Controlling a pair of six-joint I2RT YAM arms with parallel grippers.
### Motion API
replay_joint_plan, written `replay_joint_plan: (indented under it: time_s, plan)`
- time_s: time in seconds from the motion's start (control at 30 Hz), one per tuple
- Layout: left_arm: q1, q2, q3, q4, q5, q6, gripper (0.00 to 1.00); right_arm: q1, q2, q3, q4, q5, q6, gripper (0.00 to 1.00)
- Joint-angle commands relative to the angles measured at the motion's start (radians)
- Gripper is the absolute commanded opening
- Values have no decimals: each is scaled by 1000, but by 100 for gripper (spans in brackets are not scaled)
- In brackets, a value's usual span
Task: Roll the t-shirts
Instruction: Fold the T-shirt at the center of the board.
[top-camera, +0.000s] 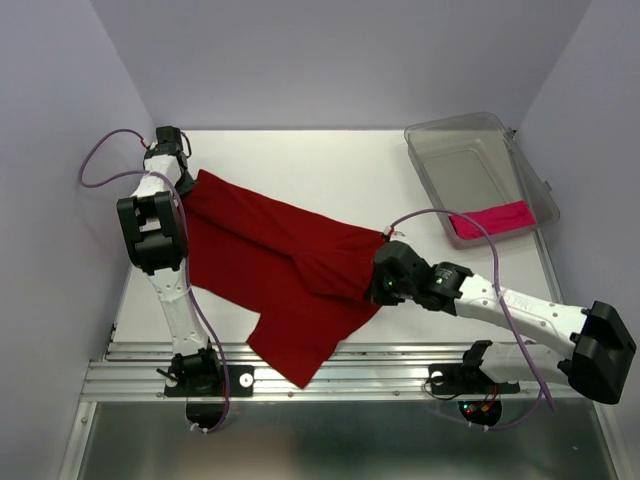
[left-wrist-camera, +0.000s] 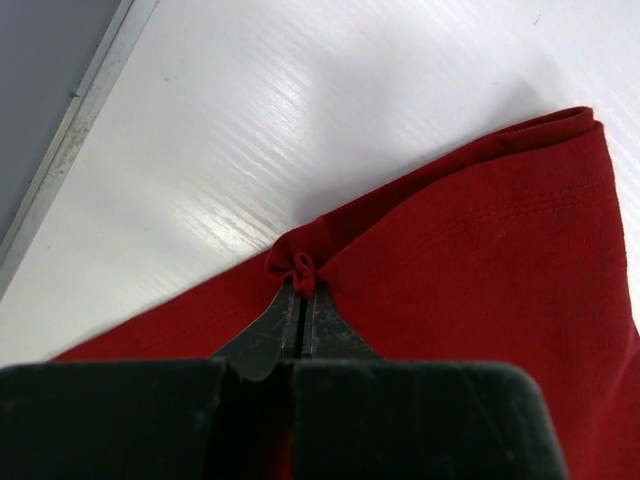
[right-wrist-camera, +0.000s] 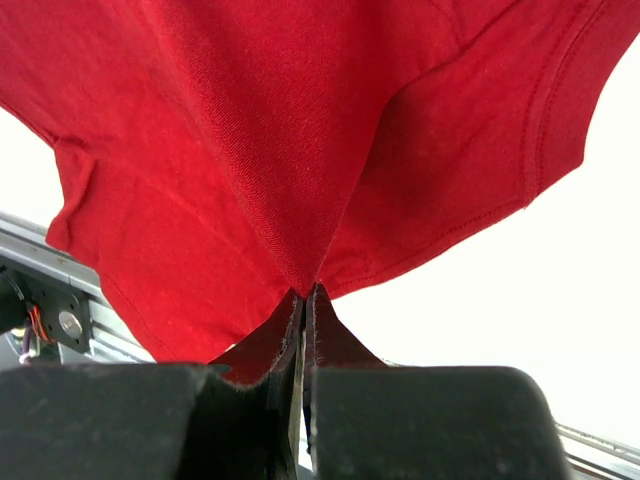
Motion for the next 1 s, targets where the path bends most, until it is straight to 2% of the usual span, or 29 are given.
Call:
replay_joint_plan:
  time_s: [0.0, 0.27, 0.43, 0.8, 0.83, 0.9, 0.93, 0.97]
  plan:
    - [8, -36, 44, -23, -47, -6, 0, 9, -5, -14, -1, -47, -4, 1]
    - [7, -7, 98, -88, -70, -35, 0, 9, 73, -34, 44, -130, -25, 1]
    - [4, 2, 128, -137, -108, -56, 0, 9, 98, -39, 36, -131, -30, 1]
    - [-4, 7, 88, -143, -134, -75, 0, 9, 92, -41, 19, -72, -2, 1]
    - [-4, 22, 96, -151, -137, -78, 9, 9, 90, -41, 16, -72, -2, 1]
    - [-4, 33, 120, -169, -134, -78, 20, 9, 92, -44, 16, -79, -8, 9]
    - [-6, 39, 125, -174, -136, -78, 35, 9, 95, -45, 14, -82, -14, 12]
    - [-6, 37, 133, -177, -134, -73, 43, 9, 101, -47, 8, -88, -27, 24]
